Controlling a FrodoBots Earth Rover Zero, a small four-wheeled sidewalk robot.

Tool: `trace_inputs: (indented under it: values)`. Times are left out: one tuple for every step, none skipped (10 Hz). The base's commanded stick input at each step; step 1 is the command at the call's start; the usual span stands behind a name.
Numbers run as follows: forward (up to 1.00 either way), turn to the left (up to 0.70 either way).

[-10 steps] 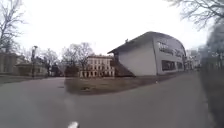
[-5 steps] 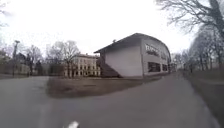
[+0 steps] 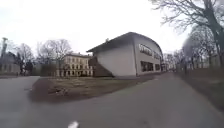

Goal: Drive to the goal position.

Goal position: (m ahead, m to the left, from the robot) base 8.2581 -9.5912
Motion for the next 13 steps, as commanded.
trace_inputs:
  values:
    - [1.00, 0.00]
    - [1.00, 0.00]
    - [1.00, -0.16]
    - [1.00, -0.37]
    - [1.00, -0.40]
    - [1.00, -0.40]
    - [1.00, -0.40]
    - [1.00, -0.40]
    - [1.00, -0.40]
    - [1.00, -0.40]
    - [1.00, -0.40]
    - [1.00, -0.40]
    - [1.00, -0.40]
